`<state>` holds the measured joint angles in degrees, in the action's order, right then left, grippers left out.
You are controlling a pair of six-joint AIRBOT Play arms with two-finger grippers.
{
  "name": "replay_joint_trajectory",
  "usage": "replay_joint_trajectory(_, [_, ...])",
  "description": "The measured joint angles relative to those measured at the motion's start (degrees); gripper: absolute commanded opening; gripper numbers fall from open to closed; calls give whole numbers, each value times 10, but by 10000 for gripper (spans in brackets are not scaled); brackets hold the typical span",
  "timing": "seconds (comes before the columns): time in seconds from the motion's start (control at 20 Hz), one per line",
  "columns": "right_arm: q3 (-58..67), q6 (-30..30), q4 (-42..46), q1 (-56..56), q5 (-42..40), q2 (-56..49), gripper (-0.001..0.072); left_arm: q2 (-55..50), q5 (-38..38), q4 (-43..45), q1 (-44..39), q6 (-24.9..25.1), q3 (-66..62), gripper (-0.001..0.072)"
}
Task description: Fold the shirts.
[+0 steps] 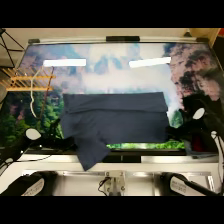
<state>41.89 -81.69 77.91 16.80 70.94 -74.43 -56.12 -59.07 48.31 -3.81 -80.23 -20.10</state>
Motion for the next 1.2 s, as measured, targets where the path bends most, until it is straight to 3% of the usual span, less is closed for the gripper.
replay_joint_trajectory(0.4, [113,40,-54,-12,-39,37,67,-18,-46,35,47,30,-170,35])
replay_joint_trajectory(0.75, [252,-21,-36,-84,-172,-89,67,-218,-45,41,63,64,-404,35])
replay_joint_trajectory(1.1, [328,-57,-16,-93,-195,-187,68,-387,-46,35,65,67,-586,35])
replay_joint_trajectory(1.15, [330,-57,-15,-93,-196,-196,131,-401,-46,35,65,66,-595,36])
replay_joint_trajectory(1.2, [333,-60,-14,-93,-197,-202,382,-413,-46,34,65,64,-602,66])
